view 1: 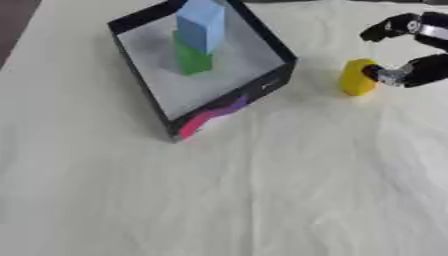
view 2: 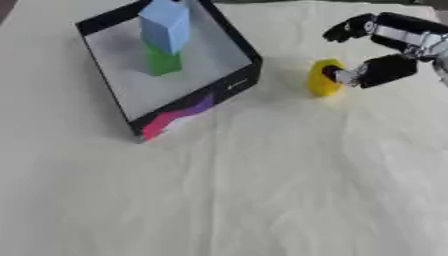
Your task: Pick up objects on the table and place them in the box.
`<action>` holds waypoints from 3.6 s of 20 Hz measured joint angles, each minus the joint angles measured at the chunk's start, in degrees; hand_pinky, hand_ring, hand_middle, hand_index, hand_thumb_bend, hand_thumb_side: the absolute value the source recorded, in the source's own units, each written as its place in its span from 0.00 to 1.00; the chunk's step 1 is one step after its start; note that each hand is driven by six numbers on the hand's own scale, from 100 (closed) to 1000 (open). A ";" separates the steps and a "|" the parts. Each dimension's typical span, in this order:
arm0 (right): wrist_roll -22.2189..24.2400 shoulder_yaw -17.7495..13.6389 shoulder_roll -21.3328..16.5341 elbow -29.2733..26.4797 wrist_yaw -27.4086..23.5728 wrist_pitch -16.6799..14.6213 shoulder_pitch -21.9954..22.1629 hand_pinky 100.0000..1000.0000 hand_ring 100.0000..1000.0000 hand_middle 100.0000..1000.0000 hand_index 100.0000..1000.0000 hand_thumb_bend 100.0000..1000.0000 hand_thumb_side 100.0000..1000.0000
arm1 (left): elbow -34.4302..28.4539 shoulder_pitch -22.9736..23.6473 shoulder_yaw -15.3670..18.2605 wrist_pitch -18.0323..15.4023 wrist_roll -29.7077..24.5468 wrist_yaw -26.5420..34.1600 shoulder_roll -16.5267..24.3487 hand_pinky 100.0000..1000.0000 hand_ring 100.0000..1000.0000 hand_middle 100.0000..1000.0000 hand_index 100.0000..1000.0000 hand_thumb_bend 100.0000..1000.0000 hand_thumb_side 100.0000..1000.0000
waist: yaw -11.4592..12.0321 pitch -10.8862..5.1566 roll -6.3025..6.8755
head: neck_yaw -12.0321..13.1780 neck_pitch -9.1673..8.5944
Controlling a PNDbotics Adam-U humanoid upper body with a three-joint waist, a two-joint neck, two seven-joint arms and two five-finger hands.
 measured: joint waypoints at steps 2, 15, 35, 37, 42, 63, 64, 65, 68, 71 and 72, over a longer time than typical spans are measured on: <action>-0.16 0.02 0.10 0.76 0.94 -0.17 -0.12 0.93 0.87 0.83 0.88 0.22 0.47 | -0.03 0.00 0.01 0.00 0.00 0.00 -0.02 0.70 0.57 0.76 0.85 0.35 0.59 | 0.31 0.32 0.00 | -0.10 -0.03; -0.33 0.04 1.53 4.96 5.27 -1.24 -0.51 0.93 0.87 0.83 0.88 0.27 0.48 | -0.36 0.08 0.09 -0.09 0.17 0.00 -0.43 0.70 0.57 0.76 0.84 0.34 0.59 | 1.17 1.56 0.00 | -0.46 -0.05; -1.65 0.01 2.99 11.19 11.36 -0.82 -2.00 0.88 0.77 0.71 0.83 0.29 0.30 | -0.69 0.37 0.35 -0.44 0.66 0.00 -0.97 0.70 0.54 0.75 0.82 0.35 0.59 | 2.64 1.95 0.00 | -2.17 -2.25; -1.77 0.00 3.00 11.28 11.22 0.10 -2.27 0.85 0.71 0.64 0.79 0.24 0.27 | -0.69 0.50 0.35 -0.42 0.68 0.00 -0.98 0.70 0.54 0.75 0.82 0.34 0.59 | 2.66 1.95 0.00 | -2.19 -2.25; -2.17 -0.16 3.03 11.08 8.35 2.64 -2.42 0.85 0.66 0.58 0.74 0.06 0.18 | -0.69 0.71 0.36 -0.33 0.78 0.00 -0.99 0.70 0.54 0.75 0.82 0.34 0.59 | 2.54 1.95 0.00 | -2.18 -2.20; -13.37 -5.33 -0.44 -7.50 -14.71 9.30 -14.37 0.84 0.60 0.49 0.68 0.00 0.00 | -0.74 1.43 0.75 -0.68 0.90 -2.74 -1.19 0.71 0.54 0.74 0.81 0.35 0.54 | 1.24 -1.03 0.00 | -2.62 1.05; -13.46 -4.67 0.13 -7.81 -14.89 9.37 -16.39 0.84 0.60 0.49 0.68 0.00 0.00 | -0.76 1.07 0.78 -0.75 0.82 -3.12 -1.53 0.71 0.55 0.74 0.81 0.35 0.54 | 1.44 -1.41 0.00 | -2.87 1.29; -13.34 -3.86 0.94 -8.00 -14.91 9.42 -18.40 0.84 0.60 0.49 0.68 0.00 0.00 | -0.87 0.78 0.82 -0.83 0.74 -3.59 -1.85 0.71 0.55 0.74 0.81 0.35 0.53 | 1.58 -1.79 -0.05 | -3.04 1.57; -11.83 -1.11 4.22 -7.81 -14.08 9.63 -23.97 0.84 0.60 0.50 0.68 0.00 0.00 | -1.54 -0.47 1.08 -1.32 0.41 -5.25 -2.77 0.70 0.56 0.74 0.81 0.36 0.50 | 2.28 -2.73 -0.41 | -3.78 2.13; -9.81 1.42 7.92 -5.82 -11.95 9.65 -27.90 0.84 0.61 0.50 0.68 0.00 0.00 | -2.25 -3.05 1.12 -2.76 -0.15 -6.84 -3.70 0.70 0.57 0.75 0.81 0.37 0.47 | 3.85 -2.94 -0.66 | -5.14 2.62; -9.20 2.13 9.03 -4.86 -11.05 9.66 -28.81 0.84 0.61 0.50 0.69 0.00 0.00 | -2.39 -4.03 1.12 -3.54 -0.48 -7.48 -3.94 0.70 0.57 0.75 0.81 0.38 0.45 | 4.51 -2.96 -0.75 | -5.70 2.72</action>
